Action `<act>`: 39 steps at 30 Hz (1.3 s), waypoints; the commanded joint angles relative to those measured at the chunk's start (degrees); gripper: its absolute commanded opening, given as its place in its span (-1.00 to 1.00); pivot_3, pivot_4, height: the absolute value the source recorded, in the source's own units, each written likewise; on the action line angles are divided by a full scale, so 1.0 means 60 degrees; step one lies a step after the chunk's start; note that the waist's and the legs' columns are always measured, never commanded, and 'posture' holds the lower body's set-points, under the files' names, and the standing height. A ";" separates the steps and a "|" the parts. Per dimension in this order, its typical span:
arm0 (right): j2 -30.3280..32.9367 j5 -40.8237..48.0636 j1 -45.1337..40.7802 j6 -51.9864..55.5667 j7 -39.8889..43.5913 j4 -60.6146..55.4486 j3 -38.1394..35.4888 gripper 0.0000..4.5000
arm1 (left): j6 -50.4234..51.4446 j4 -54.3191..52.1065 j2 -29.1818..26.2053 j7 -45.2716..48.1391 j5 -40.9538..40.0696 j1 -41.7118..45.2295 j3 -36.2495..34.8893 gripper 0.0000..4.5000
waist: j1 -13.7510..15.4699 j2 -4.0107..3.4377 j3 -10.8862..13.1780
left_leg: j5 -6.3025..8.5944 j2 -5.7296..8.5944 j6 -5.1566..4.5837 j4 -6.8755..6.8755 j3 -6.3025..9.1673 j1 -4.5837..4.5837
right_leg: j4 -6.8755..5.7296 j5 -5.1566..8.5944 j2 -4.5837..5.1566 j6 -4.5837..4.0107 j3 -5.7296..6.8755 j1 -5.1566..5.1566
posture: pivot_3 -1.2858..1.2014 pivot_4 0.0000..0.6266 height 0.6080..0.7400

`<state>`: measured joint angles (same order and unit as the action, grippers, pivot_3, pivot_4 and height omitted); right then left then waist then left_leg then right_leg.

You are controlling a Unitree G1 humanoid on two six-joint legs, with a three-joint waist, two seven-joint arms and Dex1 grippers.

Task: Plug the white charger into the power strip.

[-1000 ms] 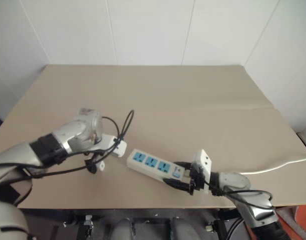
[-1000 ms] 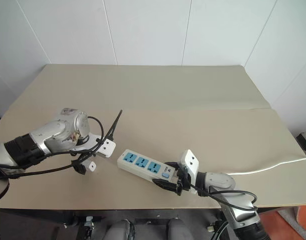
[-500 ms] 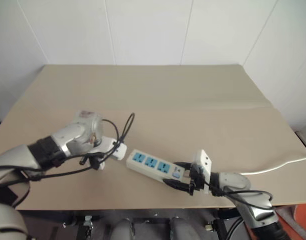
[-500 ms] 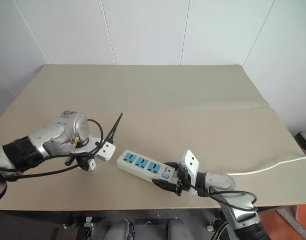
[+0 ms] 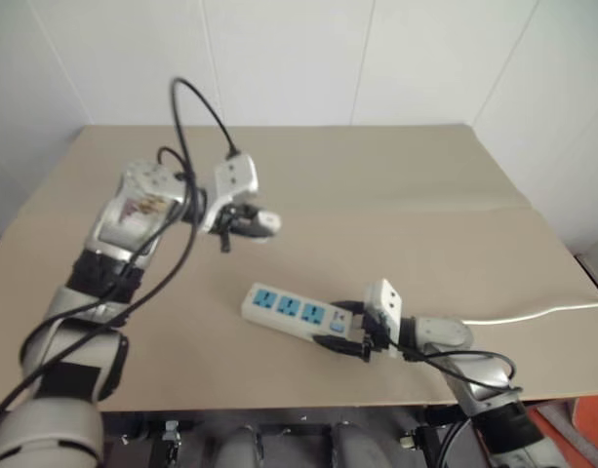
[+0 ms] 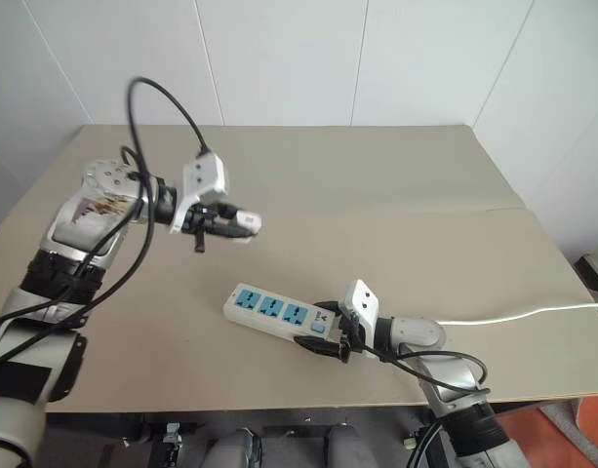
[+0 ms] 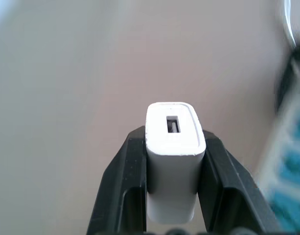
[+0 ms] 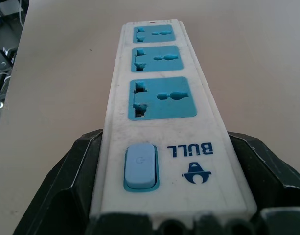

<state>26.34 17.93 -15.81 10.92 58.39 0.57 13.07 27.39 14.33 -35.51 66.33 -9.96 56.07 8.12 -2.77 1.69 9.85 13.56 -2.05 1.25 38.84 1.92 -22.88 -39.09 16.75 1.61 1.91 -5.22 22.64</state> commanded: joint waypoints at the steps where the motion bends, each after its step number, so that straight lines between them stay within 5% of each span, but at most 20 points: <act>1: -0.0099 -0.0356 -0.0710 -0.0984 0.0847 0.1167 0.0255 0.53 | 0.1219 -0.0974 0.0453 -0.0940 -0.1166 -0.0172 -0.1251 -0.55 | -0.0011 0.0000 0.0000 | 0.0000 0.0001 0.0000 0.0000 0.0000 0.0003 | -0.0002 -0.0001 0.0000 0.0000 0.0000 -0.0001 | 0.03 -0.52 1.00; 13: 0.0037 -0.1046 -0.1758 -0.3053 0.3097 0.3746 0.0701 0.53 | 0.1405 -0.4337 0.2539 -0.3896 -0.2574 -0.2487 -0.2464 -0.55 | 0.0048 0.0001 -0.0002 | 0.0002 0.0012 0.0004 -0.0005 0.0006 0.0007 | -0.0003 -0.0005 0.0023 -0.0002 -0.0002 -0.0010 | 0.03 -0.52 1.00; 21: 0.0004 -0.1528 -0.1836 -0.3658 0.3067 0.4436 0.0945 0.53 | 0.1620 -0.5296 0.2508 -0.3243 -0.3638 -0.3264 -0.1914 -0.55 | 0.0034 0.0000 -0.0011 | 0.0005 0.0018 0.0009 -0.0021 0.0001 0.0101 | 0.0014 -0.0004 0.0031 -0.0001 -0.0003 -0.0104 | 0.03 -0.52 1.00; 28: 0.0031 -0.1631 -0.1720 -0.3575 0.3058 0.4416 0.1030 0.53 | 0.2535 -0.5197 0.1532 -0.0644 -0.5457 -0.4055 -0.1342 -0.55 | 0.0012 -0.0020 -0.0057 | 0.0005 0.0018 0.0009 -0.0032 -0.0010 0.0117 | 0.0016 -0.0003 0.0025 0.0000 -0.0013 -0.0110 | 0.03 -0.52 1.00; 39: 0.0081 -0.1574 -0.1669 -0.3438 0.3085 0.4312 0.1042 0.53 | -0.0669 -0.4103 0.1200 0.0976 -0.3632 -0.4934 -0.0017 -0.55 | 0.0034 -0.0023 -0.0062 | 0.0005 0.0017 0.0009 -0.0040 -0.0018 0.0126 | 0.0038 -0.0003 0.0022 0.0000 -0.0019 -0.0123 | 0.03 -0.52 1.00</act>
<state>26.02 12.48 -28.29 -11.67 75.50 24.56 16.15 27.07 -10.42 -28.62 71.24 -32.94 26.89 7.76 -2.57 1.55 9.47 13.59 -1.95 1.31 38.57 1.79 -22.12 -38.85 16.73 1.75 1.91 -5.35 21.90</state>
